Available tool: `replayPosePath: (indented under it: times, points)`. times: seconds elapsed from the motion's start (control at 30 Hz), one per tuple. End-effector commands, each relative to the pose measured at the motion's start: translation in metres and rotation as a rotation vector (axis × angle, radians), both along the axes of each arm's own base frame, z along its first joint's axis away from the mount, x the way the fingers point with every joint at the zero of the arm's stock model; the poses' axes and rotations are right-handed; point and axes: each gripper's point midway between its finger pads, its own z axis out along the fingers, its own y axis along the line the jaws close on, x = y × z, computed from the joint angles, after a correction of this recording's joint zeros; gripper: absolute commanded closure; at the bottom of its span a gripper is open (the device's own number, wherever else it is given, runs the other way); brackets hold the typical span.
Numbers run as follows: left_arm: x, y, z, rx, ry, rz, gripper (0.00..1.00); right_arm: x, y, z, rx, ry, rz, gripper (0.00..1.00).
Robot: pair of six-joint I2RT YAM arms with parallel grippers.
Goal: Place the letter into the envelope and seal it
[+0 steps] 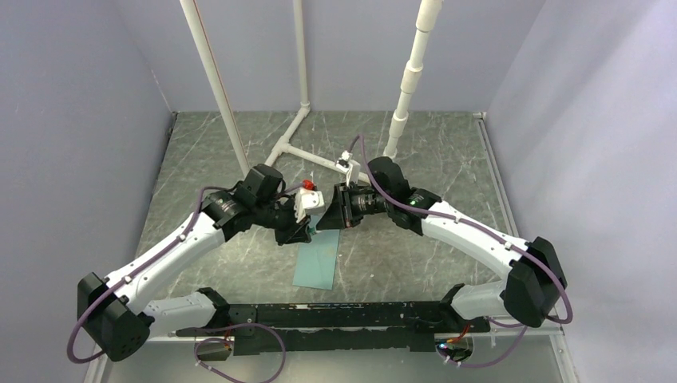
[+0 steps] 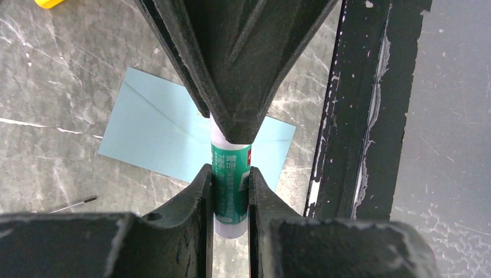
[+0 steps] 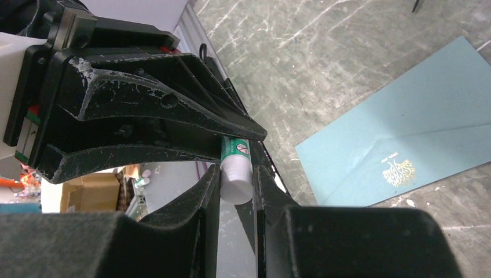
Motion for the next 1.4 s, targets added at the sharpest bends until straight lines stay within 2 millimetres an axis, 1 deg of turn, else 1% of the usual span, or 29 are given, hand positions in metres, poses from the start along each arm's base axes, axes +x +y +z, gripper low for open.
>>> replayPosePath:
  times: [0.0, 0.07, 0.2, 0.33, 0.43, 0.6, 0.67, 0.73, 0.8, 0.83, 0.87, 0.9, 0.97, 1.0, 1.1, 1.13, 1.2, 1.3, 1.37]
  points:
    - [0.048, -0.060, 0.161, -0.446, -0.527, -0.119, 0.97, -0.056, 0.001, -0.048, -0.106, 0.226, 0.135, 1.00]
    - [0.051, -0.063, 0.164, -0.448, -0.535, -0.126, 0.97, -0.059, 0.001, -0.053, -0.106, 0.246, 0.139, 1.00]
    - [0.051, -0.068, 0.177, -0.490, -0.562, -0.142, 0.97, -0.066, 0.001, -0.063, -0.105, 0.292, 0.133, 1.00]
    - [0.053, -0.074, 0.180, -0.509, -0.564, -0.165, 0.98, -0.069, 0.005, -0.068, -0.092, 0.305, 0.121, 1.00]
    - [0.048, -0.080, 0.179, -0.529, -0.551, -0.215, 0.98, -0.075, 0.010, -0.068, -0.063, 0.338, 0.127, 1.00]
    - [0.039, -0.086, 0.177, -0.560, -0.539, -0.287, 0.97, -0.087, 0.020, -0.063, -0.037, 0.326, 0.181, 1.00]
    - [0.040, -0.084, 0.174, -0.543, -0.534, -0.285, 0.98, -0.088, 0.018, -0.065, -0.049, 0.324, 0.177, 1.00]
    - [0.039, -0.082, 0.173, -0.532, -0.531, -0.271, 0.98, -0.087, 0.016, -0.063, -0.050, 0.314, 0.168, 1.00]
    - [0.039, -0.076, 0.167, -0.510, -0.520, -0.241, 0.98, -0.075, 0.010, -0.059, -0.060, 0.311, 0.129, 1.00]
    - [0.039, -0.073, 0.162, -0.495, -0.503, -0.219, 0.97, -0.065, 0.005, -0.055, -0.060, 0.301, 0.095, 1.00]
    - [0.038, -0.069, 0.149, -0.472, -0.476, -0.196, 0.98, -0.052, 0.000, -0.048, -0.055, 0.277, 0.052, 0.97]
    - [0.037, -0.065, 0.139, -0.453, -0.449, -0.170, 0.98, -0.036, -0.007, -0.038, -0.049, 0.237, -0.002, 0.91]
    - [0.034, -0.057, 0.121, -0.436, -0.405, -0.120, 0.98, -0.014, -0.019, -0.017, -0.043, 0.152, -0.087, 0.69]
    - [0.031, -0.056, 0.114, -0.441, -0.385, -0.106, 0.98, -0.004, -0.023, -0.002, -0.030, 0.097, -0.124, 0.61]
    - [0.029, -0.048, 0.100, -0.432, -0.343, -0.048, 0.98, 0.019, -0.033, 0.038, -0.001, -0.043, -0.207, 0.47]
    - [0.028, -0.046, 0.097, -0.430, -0.333, -0.034, 0.98, 0.025, -0.036, 0.050, 0.008, -0.077, -0.229, 0.44]
    - [0.028, -0.042, 0.093, -0.430, -0.313, 0.001, 0.97, 0.035, -0.044, 0.066, 0.004, -0.139, -0.285, 0.38]
    - [0.029, -0.036, 0.089, -0.431, -0.303, 0.059, 0.98, 0.048, -0.062, 0.079, -0.027, -0.217, -0.391, 0.34]
    - [0.035, -0.030, 0.087, -0.435, -0.286, 0.144, 0.98, 0.052, -0.073, 0.087, -0.031, -0.261, -0.444, 0.33]
